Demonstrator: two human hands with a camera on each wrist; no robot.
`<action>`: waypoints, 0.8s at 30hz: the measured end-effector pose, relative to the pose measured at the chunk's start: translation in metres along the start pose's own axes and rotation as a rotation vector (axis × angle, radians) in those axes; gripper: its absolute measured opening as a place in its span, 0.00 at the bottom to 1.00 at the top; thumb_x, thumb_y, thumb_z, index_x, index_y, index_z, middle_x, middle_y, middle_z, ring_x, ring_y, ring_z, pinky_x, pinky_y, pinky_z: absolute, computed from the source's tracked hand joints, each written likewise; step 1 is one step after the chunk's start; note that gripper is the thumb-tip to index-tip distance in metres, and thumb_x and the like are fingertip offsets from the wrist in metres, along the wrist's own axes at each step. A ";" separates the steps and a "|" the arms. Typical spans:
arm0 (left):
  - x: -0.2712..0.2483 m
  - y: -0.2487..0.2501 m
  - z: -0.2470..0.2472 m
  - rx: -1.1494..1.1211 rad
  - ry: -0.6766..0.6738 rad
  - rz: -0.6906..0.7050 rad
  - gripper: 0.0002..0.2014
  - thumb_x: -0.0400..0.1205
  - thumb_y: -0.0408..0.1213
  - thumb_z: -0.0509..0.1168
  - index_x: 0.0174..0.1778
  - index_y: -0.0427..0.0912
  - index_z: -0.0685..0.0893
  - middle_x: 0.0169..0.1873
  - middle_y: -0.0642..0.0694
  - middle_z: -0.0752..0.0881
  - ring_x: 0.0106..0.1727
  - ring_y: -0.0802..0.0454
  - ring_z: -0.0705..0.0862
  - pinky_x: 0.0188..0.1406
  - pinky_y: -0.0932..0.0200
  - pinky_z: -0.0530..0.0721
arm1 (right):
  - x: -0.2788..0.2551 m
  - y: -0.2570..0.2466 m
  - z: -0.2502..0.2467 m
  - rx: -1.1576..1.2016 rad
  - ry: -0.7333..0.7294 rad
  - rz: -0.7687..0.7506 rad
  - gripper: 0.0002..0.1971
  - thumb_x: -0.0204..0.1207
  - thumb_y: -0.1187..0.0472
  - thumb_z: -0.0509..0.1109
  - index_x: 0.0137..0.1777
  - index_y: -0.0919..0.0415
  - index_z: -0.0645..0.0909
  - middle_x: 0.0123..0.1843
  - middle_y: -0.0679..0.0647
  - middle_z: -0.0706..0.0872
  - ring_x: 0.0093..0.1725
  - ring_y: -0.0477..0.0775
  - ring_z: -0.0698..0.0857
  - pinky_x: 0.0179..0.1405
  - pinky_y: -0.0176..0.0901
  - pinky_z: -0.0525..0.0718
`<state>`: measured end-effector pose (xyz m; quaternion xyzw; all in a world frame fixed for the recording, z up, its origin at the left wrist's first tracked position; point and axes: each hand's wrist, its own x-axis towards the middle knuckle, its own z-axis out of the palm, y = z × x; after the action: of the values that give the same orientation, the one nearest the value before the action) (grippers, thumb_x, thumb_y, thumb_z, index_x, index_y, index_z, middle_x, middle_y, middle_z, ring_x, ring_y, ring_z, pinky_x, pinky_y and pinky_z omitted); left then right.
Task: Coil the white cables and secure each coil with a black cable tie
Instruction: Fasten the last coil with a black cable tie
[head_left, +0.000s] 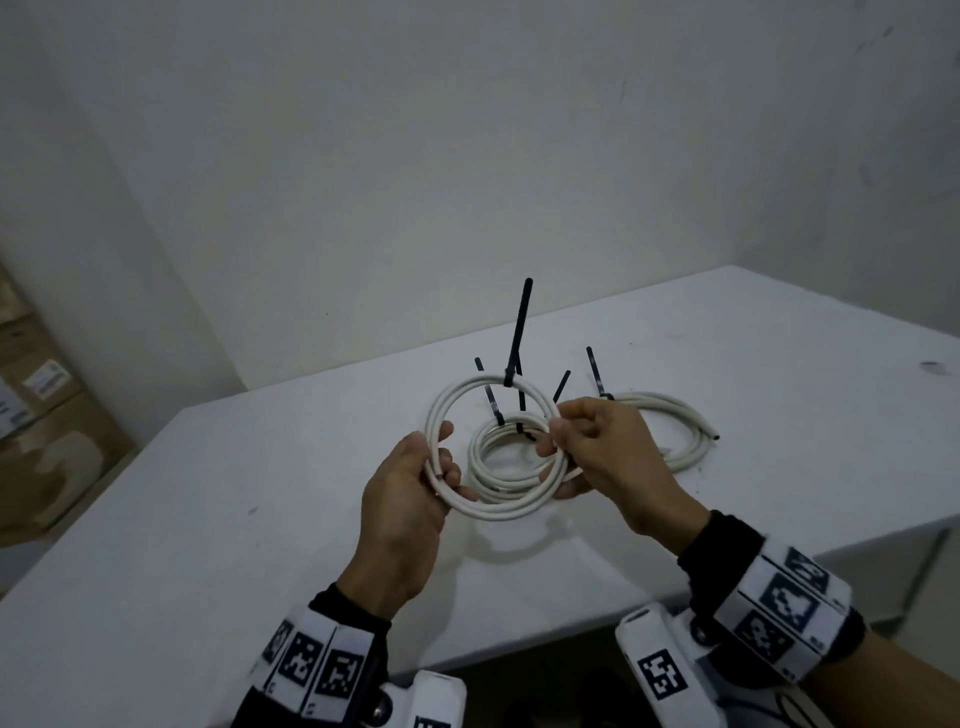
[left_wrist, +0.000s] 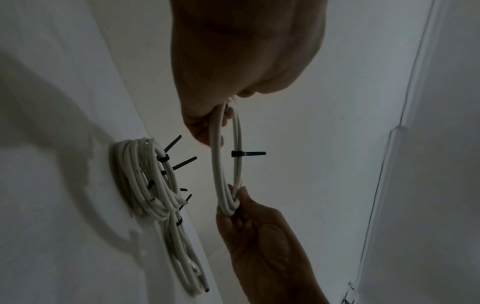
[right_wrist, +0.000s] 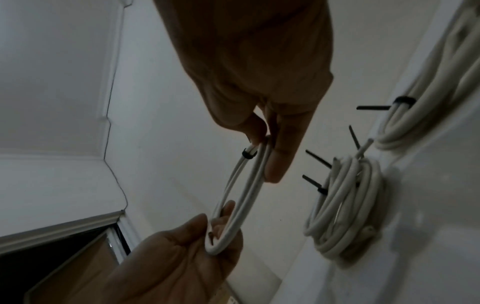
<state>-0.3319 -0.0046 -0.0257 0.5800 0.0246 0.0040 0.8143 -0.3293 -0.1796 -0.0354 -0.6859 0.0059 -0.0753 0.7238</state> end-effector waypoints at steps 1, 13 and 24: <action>0.000 -0.001 0.002 0.096 -0.025 -0.001 0.15 0.89 0.34 0.51 0.55 0.33 0.82 0.29 0.44 0.74 0.32 0.50 0.74 0.39 0.52 0.80 | 0.001 0.000 -0.006 -0.033 0.013 -0.016 0.05 0.81 0.67 0.64 0.49 0.68 0.80 0.37 0.62 0.88 0.25 0.52 0.87 0.21 0.43 0.86; 0.035 -0.017 0.081 0.851 -0.248 0.105 0.11 0.82 0.34 0.67 0.58 0.35 0.77 0.41 0.31 0.86 0.28 0.50 0.81 0.27 0.58 0.82 | 0.046 -0.007 -0.113 -0.241 0.021 0.059 0.08 0.79 0.71 0.66 0.44 0.78 0.82 0.31 0.65 0.81 0.23 0.53 0.82 0.18 0.41 0.84; 0.078 -0.056 0.150 1.325 -0.235 0.064 0.06 0.81 0.33 0.63 0.42 0.39 0.72 0.38 0.48 0.74 0.30 0.59 0.69 0.22 0.67 0.65 | 0.099 -0.001 -0.153 -0.666 0.033 0.280 0.06 0.75 0.73 0.65 0.38 0.72 0.80 0.29 0.64 0.82 0.30 0.64 0.85 0.25 0.47 0.86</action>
<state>-0.2488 -0.1621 -0.0325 0.9541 -0.0842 -0.0508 0.2830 -0.2487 -0.3432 -0.0341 -0.8752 0.1354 0.0194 0.4640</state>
